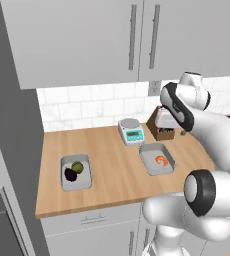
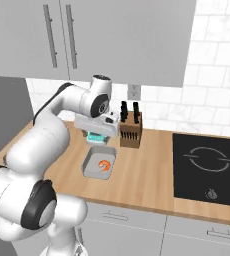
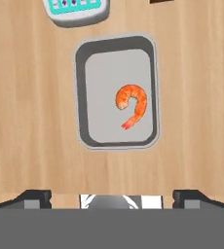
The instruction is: Take the meat container that has the shrimp and place it on the second highest rack of the freezer. Then take the vegetable container that has the lime and eggplant and place it on the highest rack of the freezer.
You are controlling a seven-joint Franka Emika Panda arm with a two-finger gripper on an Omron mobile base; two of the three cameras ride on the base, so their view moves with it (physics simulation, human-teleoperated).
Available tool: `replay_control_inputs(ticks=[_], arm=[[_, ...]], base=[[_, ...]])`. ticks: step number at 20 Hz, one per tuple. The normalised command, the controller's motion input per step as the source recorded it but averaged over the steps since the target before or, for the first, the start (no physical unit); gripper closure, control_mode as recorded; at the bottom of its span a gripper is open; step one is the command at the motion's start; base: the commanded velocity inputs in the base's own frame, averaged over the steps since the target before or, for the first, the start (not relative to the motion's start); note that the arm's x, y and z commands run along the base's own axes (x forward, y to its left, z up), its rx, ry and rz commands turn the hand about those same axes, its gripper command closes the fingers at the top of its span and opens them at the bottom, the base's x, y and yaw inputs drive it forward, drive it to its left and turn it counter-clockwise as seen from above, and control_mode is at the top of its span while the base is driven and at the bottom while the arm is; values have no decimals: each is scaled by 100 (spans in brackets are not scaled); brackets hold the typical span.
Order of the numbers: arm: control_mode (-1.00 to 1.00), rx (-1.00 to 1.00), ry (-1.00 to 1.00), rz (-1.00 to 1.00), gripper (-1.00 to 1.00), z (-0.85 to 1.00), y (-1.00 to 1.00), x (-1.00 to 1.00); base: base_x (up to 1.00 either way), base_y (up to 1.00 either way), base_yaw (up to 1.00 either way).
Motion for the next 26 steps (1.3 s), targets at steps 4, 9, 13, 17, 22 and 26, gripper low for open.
replay_control_inputs(ticks=[4, 9, 13, 17, 22, 26], arm=[[-100, 0, 3, 0, -100, -62, 0, 2], [-100, 0, 0, 0, -100, -62, -2, 9], [-100, 0, 0, 0, -100, -61, -3, 19], [-100, 0, 0, 0, -100, -63, -8, 15], [-100, 0, 0, -5, -100, -21, -26, -11], [-100, 0, 0, -4, -100, -8, -8, -21]], base=[[0, 0, 0], [0, 0, 0], [0, 0, 0], [0, 0, 0], [0, 0, 0], [0, 0, 0]])
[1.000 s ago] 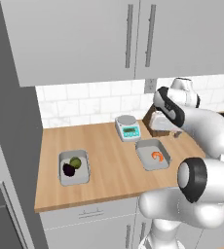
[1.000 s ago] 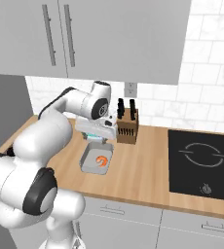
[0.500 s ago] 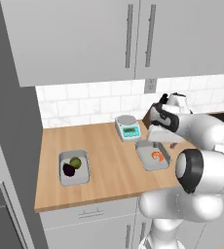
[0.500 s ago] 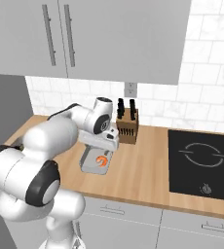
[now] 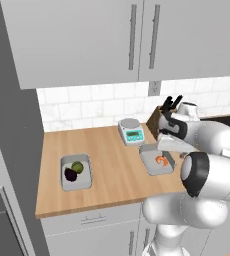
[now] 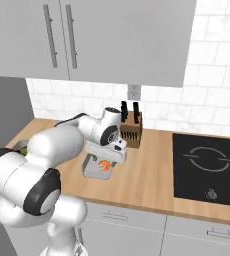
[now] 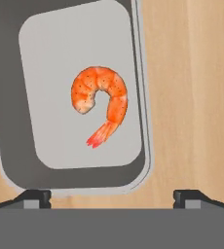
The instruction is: Take the meat container that has the shrimp and place it on the second highest rack of the freezer. Then take the vegetable container that has the lime and eggplant and place it on the highest rack of the freezer.
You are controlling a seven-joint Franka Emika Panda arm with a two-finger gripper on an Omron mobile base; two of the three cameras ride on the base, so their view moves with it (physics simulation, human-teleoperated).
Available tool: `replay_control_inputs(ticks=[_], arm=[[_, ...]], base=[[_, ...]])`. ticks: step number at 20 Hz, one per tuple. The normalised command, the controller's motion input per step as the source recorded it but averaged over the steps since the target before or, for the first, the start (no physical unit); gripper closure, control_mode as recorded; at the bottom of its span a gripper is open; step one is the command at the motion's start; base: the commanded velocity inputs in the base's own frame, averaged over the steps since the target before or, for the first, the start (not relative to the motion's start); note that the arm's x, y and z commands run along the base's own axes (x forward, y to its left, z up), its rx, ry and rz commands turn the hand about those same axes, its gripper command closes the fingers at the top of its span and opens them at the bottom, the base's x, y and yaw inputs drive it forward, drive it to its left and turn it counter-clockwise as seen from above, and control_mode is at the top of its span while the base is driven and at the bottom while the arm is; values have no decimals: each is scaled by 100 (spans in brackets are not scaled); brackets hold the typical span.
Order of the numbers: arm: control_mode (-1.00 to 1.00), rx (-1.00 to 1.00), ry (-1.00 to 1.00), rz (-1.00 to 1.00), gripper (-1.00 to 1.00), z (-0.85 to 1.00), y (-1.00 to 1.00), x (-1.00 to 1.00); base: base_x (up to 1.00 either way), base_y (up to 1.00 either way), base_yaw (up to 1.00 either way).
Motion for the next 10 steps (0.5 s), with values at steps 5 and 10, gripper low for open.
replay_control_inputs(ticks=[5, 10], arm=[[-100, 0, 0, -2, -100, -36, 0, 0], [-100, 0, 0, -2, -100, -49, 0, 3]], base=[[0, 0, 0], [0, 0, 0]])
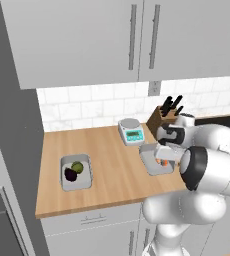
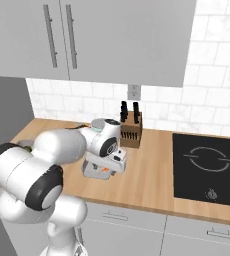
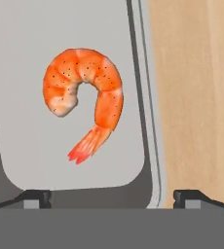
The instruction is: Take the meat container that has the shrimp and place it on the second highest rack of the freezer. Then take the vegetable container that has the lime and eggplant and place it on the highest rack of the freezer.
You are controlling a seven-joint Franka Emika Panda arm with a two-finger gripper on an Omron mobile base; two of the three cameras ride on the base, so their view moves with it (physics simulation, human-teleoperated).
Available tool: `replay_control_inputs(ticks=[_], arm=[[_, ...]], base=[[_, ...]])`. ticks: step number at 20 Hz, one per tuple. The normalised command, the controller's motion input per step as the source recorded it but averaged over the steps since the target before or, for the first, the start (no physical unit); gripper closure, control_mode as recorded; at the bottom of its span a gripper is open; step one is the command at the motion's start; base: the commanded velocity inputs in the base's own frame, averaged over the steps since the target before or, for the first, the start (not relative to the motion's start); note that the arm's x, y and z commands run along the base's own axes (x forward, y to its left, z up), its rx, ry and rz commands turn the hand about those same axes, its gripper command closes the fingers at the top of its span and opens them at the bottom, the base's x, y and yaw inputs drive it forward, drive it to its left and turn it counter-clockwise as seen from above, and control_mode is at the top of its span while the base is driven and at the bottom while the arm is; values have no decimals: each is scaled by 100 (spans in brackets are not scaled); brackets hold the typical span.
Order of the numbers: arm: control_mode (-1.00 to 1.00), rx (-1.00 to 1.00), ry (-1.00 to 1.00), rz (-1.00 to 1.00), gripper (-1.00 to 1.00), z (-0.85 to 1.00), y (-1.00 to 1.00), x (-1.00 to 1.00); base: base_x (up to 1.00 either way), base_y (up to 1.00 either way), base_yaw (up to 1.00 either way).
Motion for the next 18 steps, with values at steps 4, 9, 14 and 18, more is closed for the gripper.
replay_control_inputs(ticks=[4, 9, 14, 18], arm=[[-100, 0, 0, -3, -100, -36, -1, 0], [-100, 0, 0, -3, -100, -34, -1, 0], [-100, 0, -5, -4, -100, -5, -13, -14], [-100, 0, -3, -2, -100, 0, -10, -14]], base=[[0, 0, 0], [0, 0, 0], [0, 0, 0], [0, 0, 0]])
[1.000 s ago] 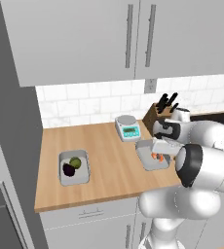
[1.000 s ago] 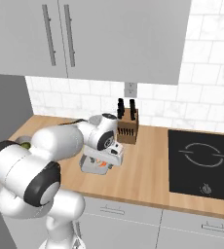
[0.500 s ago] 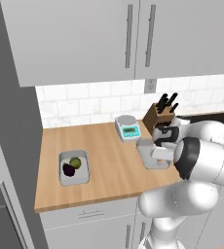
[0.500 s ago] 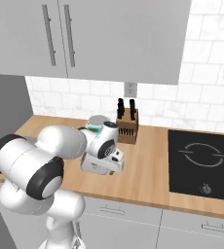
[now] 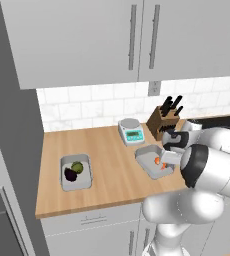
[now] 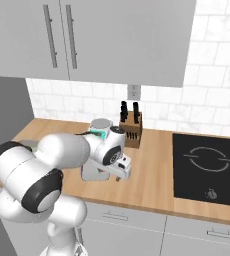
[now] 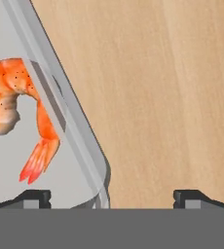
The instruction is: Take the meat container that has the shrimp and place it on the second highest rack of the freezer. Then take the vegetable container that has the lime and eggplant and place it on the highest rack of the freezer.
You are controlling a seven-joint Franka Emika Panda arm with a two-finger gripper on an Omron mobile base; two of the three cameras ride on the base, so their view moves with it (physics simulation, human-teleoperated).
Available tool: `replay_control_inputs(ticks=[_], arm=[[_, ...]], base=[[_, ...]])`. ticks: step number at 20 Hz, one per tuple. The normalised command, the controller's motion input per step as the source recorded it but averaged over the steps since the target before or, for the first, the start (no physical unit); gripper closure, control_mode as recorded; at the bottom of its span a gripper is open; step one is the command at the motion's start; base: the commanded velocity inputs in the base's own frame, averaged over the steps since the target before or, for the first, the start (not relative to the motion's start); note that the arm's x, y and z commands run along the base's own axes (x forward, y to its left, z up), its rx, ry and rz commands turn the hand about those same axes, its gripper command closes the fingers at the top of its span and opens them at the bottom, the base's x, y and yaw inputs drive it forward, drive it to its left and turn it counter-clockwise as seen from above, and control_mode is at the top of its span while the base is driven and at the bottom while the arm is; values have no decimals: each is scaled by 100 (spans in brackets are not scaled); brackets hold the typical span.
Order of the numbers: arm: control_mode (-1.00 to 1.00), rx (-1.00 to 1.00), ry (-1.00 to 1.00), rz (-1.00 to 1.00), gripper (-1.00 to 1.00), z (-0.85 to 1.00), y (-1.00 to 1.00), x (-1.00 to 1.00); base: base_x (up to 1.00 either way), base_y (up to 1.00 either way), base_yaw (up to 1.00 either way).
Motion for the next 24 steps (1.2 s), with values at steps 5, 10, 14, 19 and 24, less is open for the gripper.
replay_control_inputs(ticks=[5, 10, 14, 19, 24], arm=[[-100, 0, 0, -1, -100, -3, 0, 0], [-100, 0, 0, 0, -100, -21, 0, 0], [-100, 0, 0, 0, -100, -30, 0, 0], [-100, 0, 0, 0, 100, -5, 5, 0], [-100, 0, 0, 0, 100, -2, 5, 0]], base=[[0, 0, 0], [0, 0, 0], [0, 0, 0], [0, 0, 0], [0, 0, 0]])
